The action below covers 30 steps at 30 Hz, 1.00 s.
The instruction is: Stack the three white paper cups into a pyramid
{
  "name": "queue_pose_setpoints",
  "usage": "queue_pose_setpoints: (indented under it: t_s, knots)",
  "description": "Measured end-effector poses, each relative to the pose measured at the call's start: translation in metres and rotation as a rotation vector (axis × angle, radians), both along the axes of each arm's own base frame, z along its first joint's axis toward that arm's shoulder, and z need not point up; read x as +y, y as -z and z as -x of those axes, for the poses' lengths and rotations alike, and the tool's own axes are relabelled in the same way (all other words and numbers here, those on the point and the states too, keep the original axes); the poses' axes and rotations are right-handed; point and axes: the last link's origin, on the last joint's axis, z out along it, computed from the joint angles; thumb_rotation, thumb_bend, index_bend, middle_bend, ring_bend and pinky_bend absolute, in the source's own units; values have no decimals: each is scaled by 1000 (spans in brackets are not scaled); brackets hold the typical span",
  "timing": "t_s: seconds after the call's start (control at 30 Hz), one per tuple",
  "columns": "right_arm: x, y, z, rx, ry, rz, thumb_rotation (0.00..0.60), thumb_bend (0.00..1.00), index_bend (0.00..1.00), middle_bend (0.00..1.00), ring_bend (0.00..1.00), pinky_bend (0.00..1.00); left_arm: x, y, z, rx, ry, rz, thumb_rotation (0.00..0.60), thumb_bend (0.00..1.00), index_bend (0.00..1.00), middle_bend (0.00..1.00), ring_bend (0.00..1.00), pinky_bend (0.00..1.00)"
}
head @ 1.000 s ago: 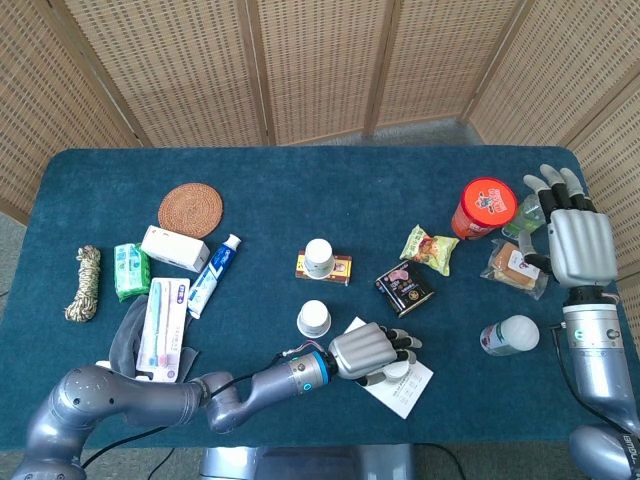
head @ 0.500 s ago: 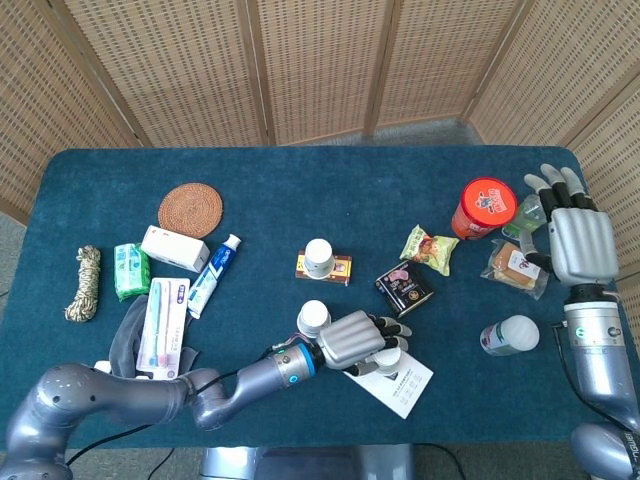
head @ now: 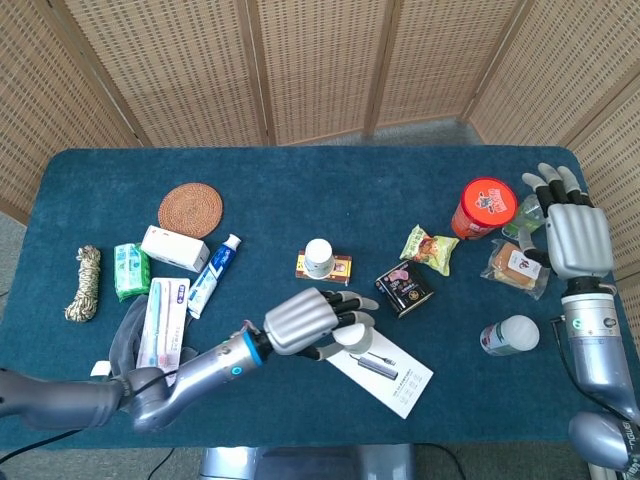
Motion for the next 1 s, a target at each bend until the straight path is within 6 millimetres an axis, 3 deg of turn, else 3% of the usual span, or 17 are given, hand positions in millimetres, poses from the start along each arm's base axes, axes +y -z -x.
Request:
queue_pose_setpoints:
  t_s: [0.4, 0.63, 1.0]
  knots:
    - [-3, 2, 0, 2, -4, -13, 600, 483, 155, 89, 0, 252, -12, -64, 47, 94, -59, -80, 600, 534, 469, 210, 246, 550]
    - [-5, 5, 0, 7, -1, -26, 600, 485, 154, 87, 0, 249, -19, -95, 90, 174, -144, -130, 600, 535, 469, 210, 246, 550]
    - [-10, 14, -4, -4, -4, -39, 600, 485, 151, 84, 0, 234, -19, -106, 142, 261, -260, -134, 600, 535, 469, 210, 246, 546]
